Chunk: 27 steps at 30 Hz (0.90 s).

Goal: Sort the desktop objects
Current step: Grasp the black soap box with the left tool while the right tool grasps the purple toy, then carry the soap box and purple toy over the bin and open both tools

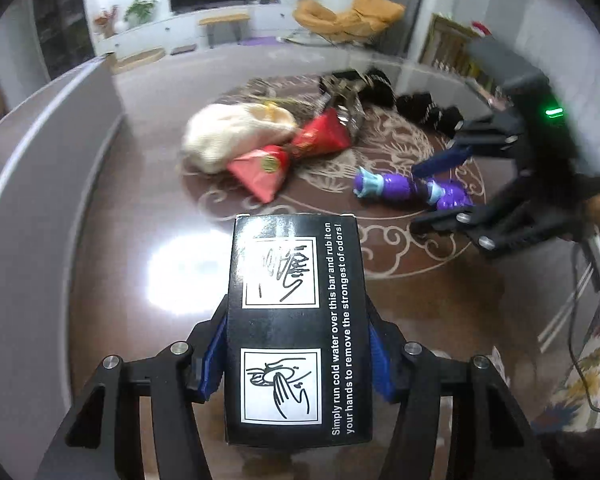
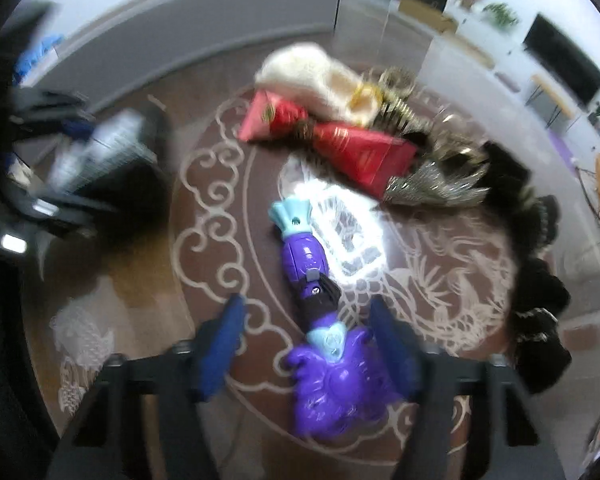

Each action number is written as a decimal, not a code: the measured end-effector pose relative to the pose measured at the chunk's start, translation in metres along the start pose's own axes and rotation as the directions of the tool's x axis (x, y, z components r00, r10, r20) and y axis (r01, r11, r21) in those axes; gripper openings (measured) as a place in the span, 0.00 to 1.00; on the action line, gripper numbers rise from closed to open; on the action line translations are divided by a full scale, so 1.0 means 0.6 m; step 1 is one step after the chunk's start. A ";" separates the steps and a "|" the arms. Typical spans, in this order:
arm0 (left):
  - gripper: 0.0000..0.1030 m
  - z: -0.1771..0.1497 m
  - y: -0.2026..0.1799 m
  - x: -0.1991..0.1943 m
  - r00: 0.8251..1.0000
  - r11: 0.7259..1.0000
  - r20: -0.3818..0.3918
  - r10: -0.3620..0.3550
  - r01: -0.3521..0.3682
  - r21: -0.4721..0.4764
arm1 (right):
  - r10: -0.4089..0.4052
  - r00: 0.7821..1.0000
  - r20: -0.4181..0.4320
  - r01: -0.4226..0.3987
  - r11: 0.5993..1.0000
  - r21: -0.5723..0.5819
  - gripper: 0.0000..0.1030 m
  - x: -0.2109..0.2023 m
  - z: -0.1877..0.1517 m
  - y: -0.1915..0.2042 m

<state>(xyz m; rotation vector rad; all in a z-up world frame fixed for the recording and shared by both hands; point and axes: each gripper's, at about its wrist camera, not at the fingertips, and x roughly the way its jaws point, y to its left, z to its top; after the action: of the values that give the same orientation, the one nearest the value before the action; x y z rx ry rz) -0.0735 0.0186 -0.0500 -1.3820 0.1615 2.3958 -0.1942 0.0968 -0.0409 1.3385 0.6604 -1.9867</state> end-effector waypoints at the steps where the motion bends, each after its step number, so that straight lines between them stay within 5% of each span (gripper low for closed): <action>1: 0.56 -0.007 0.007 -0.019 1.000 1.000 0.018 0.005 -0.005 -0.013 | 0.028 1.000 0.001 -0.028 1.000 0.014 0.38 -0.001 0.002 -0.007; 3: 0.56 -0.014 0.016 -0.042 0.999 0.999 0.042 0.010 -0.009 -0.031 | 0.039 0.999 -0.011 -0.039 0.998 0.049 0.22 -0.005 0.000 -0.019; 7: 0.56 -0.031 0.046 -0.100 0.994 0.996 0.105 0.001 0.008 -0.088 | 0.038 0.999 -0.014 -0.036 0.993 0.113 0.22 -0.025 -0.019 -0.022; 12: 0.56 -0.033 0.102 -0.175 0.984 0.985 0.180 0.001 0.030 -0.170 | 0.020 0.997 0.081 -0.034 0.983 0.179 0.22 -0.105 0.000 -0.012; 19: 0.56 -0.051 0.268 -0.282 0.961 0.945 0.207 0.182 -0.114 -0.305 | 0.065 0.961 0.269 -0.091 0.992 0.083 0.22 -0.227 0.173 0.085; 23: 0.56 -0.076 0.385 -0.278 0.952 0.889 0.113 0.285 -0.219 -0.401 | 0.170 0.915 0.365 -0.186 0.982 0.010 0.22 -0.251 0.290 0.173; 27: 0.56 -0.103 0.460 -0.247 0.949 0.849 0.029 0.315 -0.268 -0.456 | 0.303 0.875 0.378 -0.314 0.949 -0.033 0.22 -0.206 0.386 0.275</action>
<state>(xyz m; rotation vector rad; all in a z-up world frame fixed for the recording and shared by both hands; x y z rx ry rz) -0.0586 -0.2920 0.0219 -1.5073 -0.2458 2.8855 -0.1788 -0.1487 0.1476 0.9608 0.2177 -1.9166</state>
